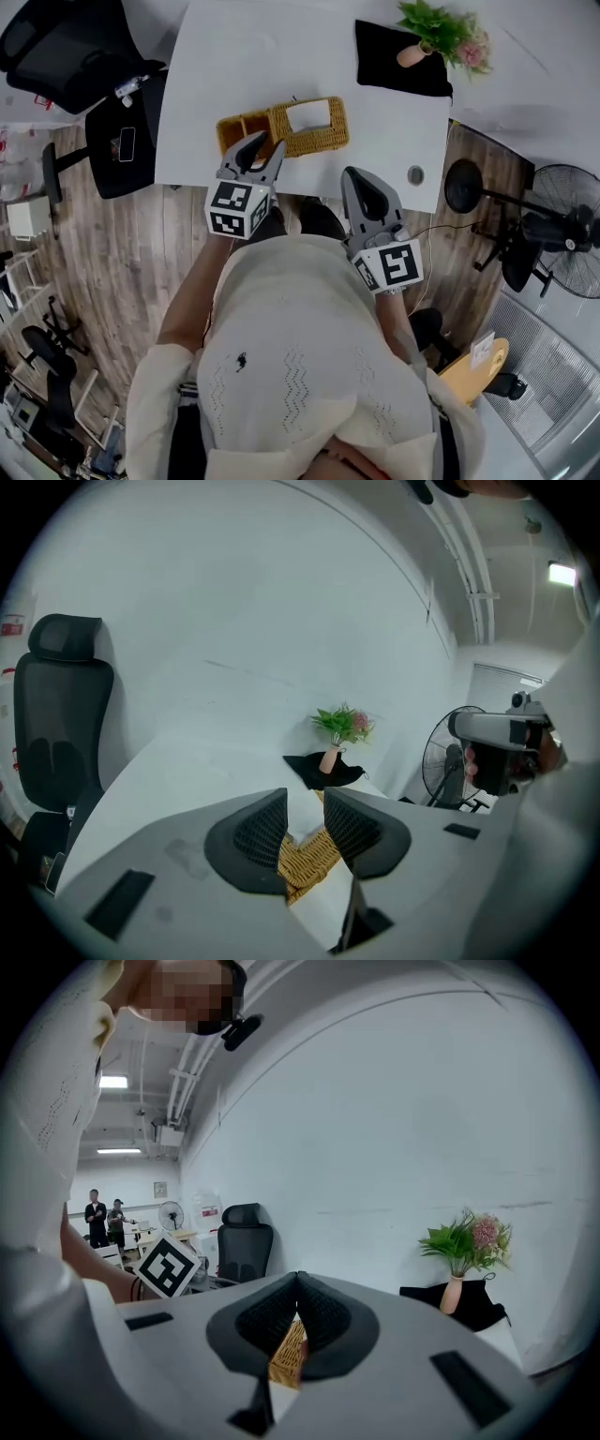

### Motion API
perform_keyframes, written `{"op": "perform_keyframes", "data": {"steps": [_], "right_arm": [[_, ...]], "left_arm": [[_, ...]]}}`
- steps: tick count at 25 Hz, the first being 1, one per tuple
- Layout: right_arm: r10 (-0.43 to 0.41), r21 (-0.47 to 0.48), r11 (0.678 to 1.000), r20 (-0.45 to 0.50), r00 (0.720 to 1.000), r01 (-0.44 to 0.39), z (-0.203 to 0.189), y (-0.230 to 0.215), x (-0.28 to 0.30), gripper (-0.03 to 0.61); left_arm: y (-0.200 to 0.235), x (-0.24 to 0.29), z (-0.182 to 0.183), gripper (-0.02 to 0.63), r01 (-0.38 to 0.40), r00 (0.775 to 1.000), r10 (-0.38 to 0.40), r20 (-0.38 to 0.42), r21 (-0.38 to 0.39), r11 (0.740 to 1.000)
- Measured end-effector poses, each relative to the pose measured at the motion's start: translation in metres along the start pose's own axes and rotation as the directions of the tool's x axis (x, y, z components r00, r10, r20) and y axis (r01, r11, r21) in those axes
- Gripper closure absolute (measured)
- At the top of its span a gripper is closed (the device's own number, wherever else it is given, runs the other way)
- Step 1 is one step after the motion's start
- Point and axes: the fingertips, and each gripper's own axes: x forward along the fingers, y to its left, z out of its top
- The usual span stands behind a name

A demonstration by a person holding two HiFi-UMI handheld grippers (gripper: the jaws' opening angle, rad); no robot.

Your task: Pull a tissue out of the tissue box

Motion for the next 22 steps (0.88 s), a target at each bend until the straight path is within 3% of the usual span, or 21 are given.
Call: {"op": "perform_keyframes", "data": {"steps": [12, 18, 22], "right_arm": [[-0.020, 0.027, 0.999, -0.044, 0.999, 0.021, -0.016, -0.029, -0.008, 0.577], [-0.060, 0.034, 0.997, -0.064, 0.996, 0.063, -0.022, -0.039, -0.013, 0.577], [-0.089, 0.039, 0.995, -0.074, 0.993, 0.092, -0.027, -0.045, -0.021, 0.577]], "left_arm": [[0.019, 0.059, -0.029, 0.491, 0.009, 0.984, -0.017, -0.178, -0.044, 0.999], [0.036, 0.084, -0.042, 0.485, -0.002, 0.972, -0.028, -0.234, -0.127, 0.992], [0.043, 0.096, -0.048, 0.479, -0.010, 0.969, -0.045, -0.242, -0.221, 0.975]]}}
